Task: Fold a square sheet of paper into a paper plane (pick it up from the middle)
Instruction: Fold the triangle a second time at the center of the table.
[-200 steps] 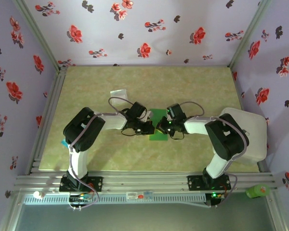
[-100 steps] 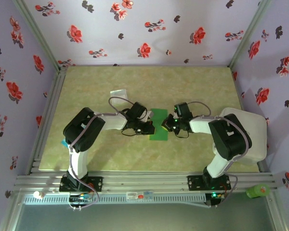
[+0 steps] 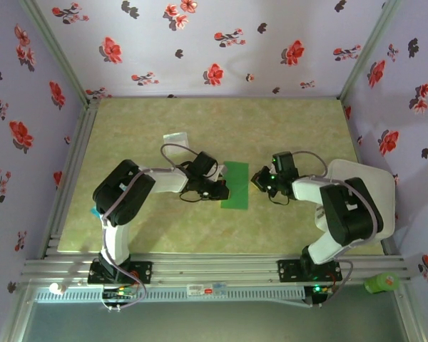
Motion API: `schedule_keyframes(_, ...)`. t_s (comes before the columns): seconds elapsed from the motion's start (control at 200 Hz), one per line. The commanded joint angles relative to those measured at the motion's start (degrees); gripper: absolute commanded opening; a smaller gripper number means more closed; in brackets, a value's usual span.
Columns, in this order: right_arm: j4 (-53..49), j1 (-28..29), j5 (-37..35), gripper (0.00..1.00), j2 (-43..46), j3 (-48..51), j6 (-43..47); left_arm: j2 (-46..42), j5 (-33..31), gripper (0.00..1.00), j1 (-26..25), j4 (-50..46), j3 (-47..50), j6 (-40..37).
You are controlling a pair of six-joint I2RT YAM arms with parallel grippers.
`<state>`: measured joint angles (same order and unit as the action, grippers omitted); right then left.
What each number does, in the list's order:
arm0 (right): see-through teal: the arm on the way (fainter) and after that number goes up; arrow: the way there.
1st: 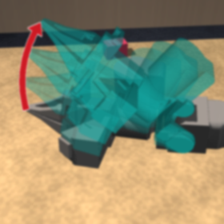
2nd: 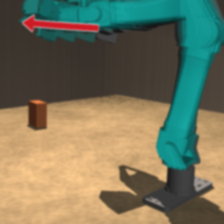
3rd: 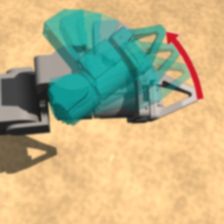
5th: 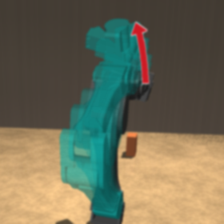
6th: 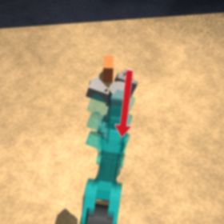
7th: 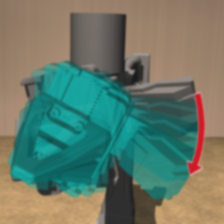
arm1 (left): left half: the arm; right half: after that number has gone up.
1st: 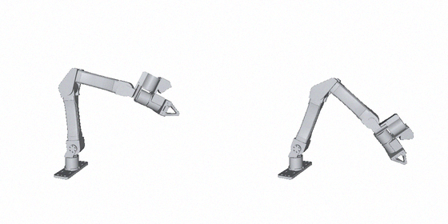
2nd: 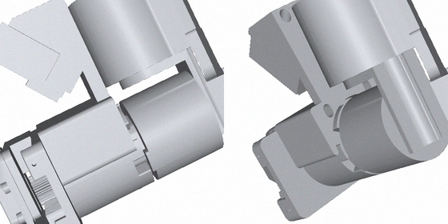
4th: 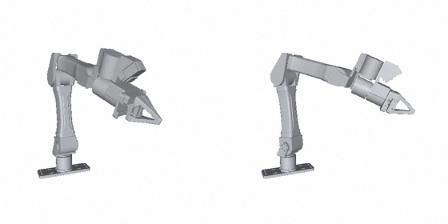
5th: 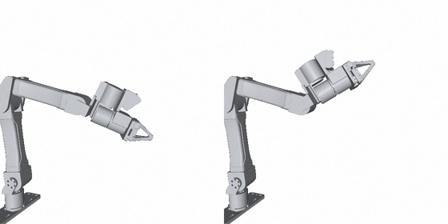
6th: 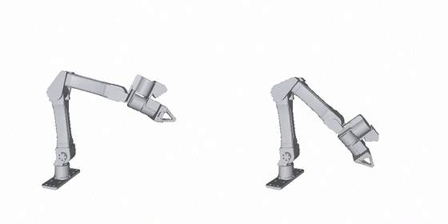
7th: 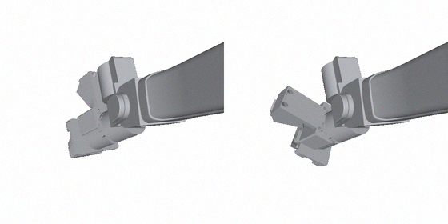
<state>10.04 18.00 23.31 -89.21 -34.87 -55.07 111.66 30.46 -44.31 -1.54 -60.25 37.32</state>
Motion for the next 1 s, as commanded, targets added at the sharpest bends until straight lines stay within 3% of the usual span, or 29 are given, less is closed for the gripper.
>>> schedule_keyframes(0.0, 0.35, 1.56, 0.69, 0.03, 2.51, 0.10, 0.31, 0.98, -2.95, 0.03, -0.97, -8.12, 2.63, -0.21)
schedule_keyframes(0.235, -1.44, 7.14, 2.52, 0.01, -0.66, -0.72, 0.53, -1.39, -3.20, 0.04, -1.90, -5.70, 4.85, 3.60)
schedule_keyframes(0.47, -0.63, 8.18, 3.82, 0.00, -3.24, -1.72, 0.45, -1.92, -3.42, 0.04, -2.52, -5.14, 5.04, 4.52)
schedule_keyframes(0.83, -12.95, 8.22, -5.81, 0.00, -5.15, -1.97, 5.52, -3.38, -3.35, 0.05, -2.55, -4.63, 4.58, 4.79)
schedule_keyframes(0.995, -13.75, 8.19, -6.11, 0.00, -6.51, -1.92, 6.20, -6.91, -2.60, 0.07, -2.53, -3.84, 2.87, 4.30)
